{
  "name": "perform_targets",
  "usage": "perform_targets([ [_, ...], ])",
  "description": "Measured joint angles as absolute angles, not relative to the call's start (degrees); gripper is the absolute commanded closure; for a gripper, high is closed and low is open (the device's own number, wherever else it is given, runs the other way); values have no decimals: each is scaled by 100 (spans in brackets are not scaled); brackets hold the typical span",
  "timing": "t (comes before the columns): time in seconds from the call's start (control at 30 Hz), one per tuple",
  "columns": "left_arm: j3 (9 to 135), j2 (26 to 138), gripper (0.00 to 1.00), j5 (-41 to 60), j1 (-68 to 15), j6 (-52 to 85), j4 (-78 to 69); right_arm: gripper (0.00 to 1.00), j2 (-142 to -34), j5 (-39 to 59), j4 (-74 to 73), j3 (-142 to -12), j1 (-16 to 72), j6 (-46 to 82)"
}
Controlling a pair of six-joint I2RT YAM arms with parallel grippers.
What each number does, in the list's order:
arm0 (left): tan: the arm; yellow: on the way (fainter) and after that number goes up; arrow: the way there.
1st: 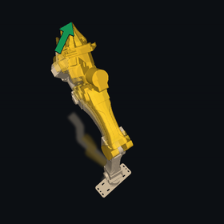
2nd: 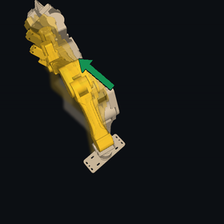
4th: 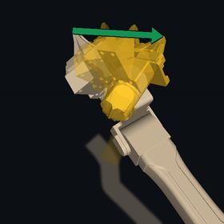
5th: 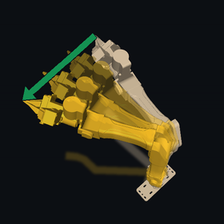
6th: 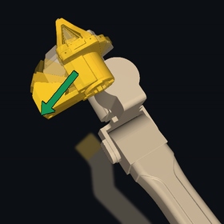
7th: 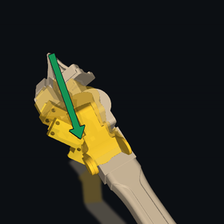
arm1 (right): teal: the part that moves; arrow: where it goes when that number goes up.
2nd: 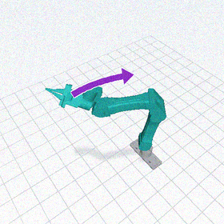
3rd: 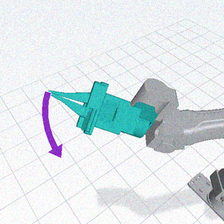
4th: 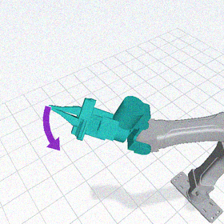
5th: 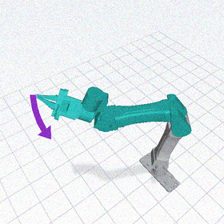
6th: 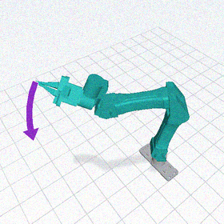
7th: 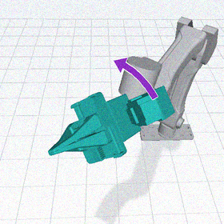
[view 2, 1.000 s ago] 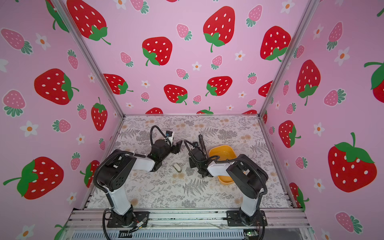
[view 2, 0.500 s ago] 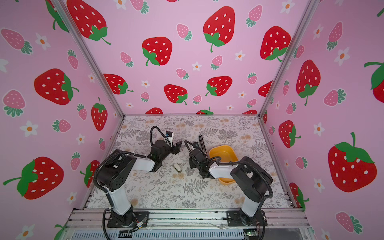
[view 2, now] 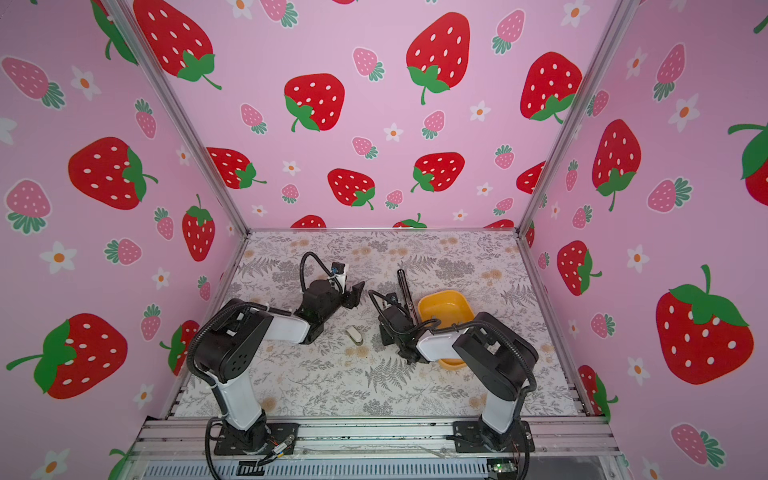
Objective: Load the staples into the stapler
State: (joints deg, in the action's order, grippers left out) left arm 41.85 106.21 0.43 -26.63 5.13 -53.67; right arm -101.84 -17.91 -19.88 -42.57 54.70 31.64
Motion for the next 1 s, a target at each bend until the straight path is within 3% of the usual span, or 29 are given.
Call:
perform_targets([
  [0.1, 4193, 10621, 29, 47, -2663, 493, -5282, 69, -10256, -1796, -2154, -4259, 5474, 3151],
  [0.33, 4372, 10621, 28, 71, -2663, 451, -5009, 77, -10294, -1782, -2344, -4213, 5476, 3107],
  [1.0, 5100, 10687, 25, 410, -2954, 670, -3441, 81, -10291, -1463, -3138, -3826, 5474, 2838],
])
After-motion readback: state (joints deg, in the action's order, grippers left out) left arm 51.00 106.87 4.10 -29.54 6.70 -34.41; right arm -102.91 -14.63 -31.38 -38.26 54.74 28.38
